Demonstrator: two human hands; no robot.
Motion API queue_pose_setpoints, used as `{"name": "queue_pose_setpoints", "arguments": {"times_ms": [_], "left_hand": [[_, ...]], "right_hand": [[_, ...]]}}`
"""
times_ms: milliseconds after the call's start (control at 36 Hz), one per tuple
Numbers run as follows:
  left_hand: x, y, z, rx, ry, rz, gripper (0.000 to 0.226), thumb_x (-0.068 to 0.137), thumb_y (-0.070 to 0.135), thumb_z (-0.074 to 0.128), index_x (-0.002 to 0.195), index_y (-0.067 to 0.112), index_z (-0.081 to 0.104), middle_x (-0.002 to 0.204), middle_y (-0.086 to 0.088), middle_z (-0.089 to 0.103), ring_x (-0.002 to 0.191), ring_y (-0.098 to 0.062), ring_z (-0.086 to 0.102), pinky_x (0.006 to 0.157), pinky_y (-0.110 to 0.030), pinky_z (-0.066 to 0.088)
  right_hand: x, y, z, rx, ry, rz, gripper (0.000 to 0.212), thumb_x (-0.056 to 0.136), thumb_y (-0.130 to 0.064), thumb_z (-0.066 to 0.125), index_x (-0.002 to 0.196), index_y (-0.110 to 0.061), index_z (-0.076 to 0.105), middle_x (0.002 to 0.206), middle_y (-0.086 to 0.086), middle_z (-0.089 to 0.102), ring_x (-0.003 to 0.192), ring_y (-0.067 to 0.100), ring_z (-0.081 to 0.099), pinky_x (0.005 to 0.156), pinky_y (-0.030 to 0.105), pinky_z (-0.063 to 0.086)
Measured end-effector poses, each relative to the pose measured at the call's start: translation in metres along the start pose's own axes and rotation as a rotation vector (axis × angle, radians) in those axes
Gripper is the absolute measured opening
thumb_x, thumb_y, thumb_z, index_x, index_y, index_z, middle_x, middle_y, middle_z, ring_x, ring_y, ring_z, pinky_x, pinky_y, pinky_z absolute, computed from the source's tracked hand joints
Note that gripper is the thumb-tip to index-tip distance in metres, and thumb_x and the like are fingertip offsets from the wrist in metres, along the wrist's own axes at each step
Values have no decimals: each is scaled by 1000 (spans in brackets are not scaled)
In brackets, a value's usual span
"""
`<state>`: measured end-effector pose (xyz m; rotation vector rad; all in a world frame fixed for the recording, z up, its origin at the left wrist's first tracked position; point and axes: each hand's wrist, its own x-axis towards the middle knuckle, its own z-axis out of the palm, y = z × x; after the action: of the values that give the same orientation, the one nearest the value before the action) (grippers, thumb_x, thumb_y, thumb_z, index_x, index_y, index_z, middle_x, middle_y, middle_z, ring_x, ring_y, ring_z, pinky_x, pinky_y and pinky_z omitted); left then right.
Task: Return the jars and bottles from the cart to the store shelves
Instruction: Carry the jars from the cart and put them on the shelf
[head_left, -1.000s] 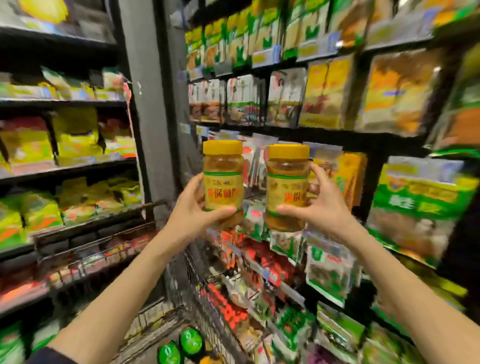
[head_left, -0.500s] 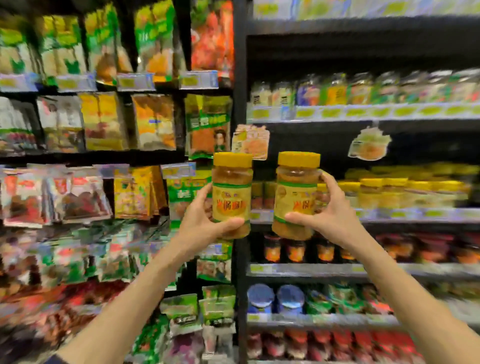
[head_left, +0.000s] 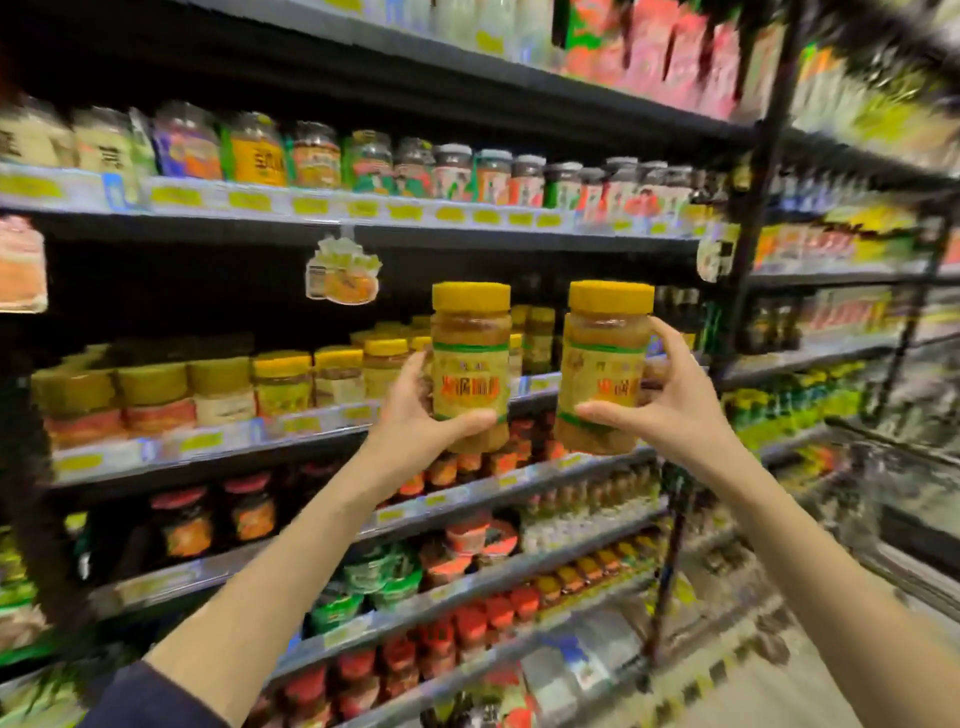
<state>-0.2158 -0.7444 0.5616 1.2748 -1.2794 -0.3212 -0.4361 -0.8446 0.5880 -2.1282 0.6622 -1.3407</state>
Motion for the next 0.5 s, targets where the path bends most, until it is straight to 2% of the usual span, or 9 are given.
{"name": "queue_pose_setpoints", "arguments": {"times_ms": [56, 139, 194, 250, 389, 444, 500], "left_hand": [[11, -1, 29, -25, -23, 11, 71, 69, 5, 79, 121, 29, 37, 103, 22, 59, 86, 18, 60, 72, -5, 49], [28, -4, 64, -52, -70, 7, 78, 69, 7, 79, 129, 28, 34, 106, 21, 58, 100, 9, 60, 76, -9, 49], [39, -7, 83, -67, -95, 5, 89, 69, 11, 80, 139, 24, 26, 111, 19, 55, 106, 4, 58, 80, -12, 49], [50, -9, 99, -75, -110, 2, 93, 71, 13, 80, 140, 30, 21, 109, 22, 53, 99, 10, 55, 76, -10, 49], [81, -23, 130, -55, -127, 10, 95, 72, 15, 78, 145, 22, 19, 113, 17, 53, 96, 12, 53, 72, -5, 48], [96, -32, 140, -32, -132, 10, 97, 71, 20, 79, 146, 23, 19, 124, 11, 51, 106, 3, 54, 84, -14, 49], [112, -41, 148, 5, -124, 17, 99, 70, 26, 80, 147, 24, 18, 136, 5, 47, 121, -9, 49, 99, -30, 46]], "right_hand": [[0, 13, -22, -15, 16, 19, 91, 55, -24, 85, 131, -26, 34, 102, -19, 57, 93, 4, 62, 86, 37, 54], [0, 30, -49, -47, 41, 33, 100, 51, -35, 81, 137, -25, 31, 104, -26, 54, 94, -3, 59, 87, 37, 54], [1, 42, -62, -59, 58, 41, 101, 49, -40, 81, 136, -26, 32, 107, -27, 53, 98, -1, 60, 88, 37, 54], [4, 55, -72, -63, 75, 47, 100, 50, -38, 81, 136, -27, 32, 109, -27, 53, 99, -2, 59, 87, 33, 54], [22, 90, -85, -70, 86, 62, 100, 53, -33, 82, 138, -27, 29, 111, -21, 53, 103, 7, 59, 83, 29, 53], [35, 105, -86, -85, 86, 58, 98, 56, -27, 84, 138, -26, 29, 109, -24, 51, 100, 2, 58, 82, 26, 52], [49, 122, -86, -95, 88, 59, 97, 59, -22, 84, 138, -25, 29, 108, -25, 50, 97, -3, 56, 82, 25, 51]]}}
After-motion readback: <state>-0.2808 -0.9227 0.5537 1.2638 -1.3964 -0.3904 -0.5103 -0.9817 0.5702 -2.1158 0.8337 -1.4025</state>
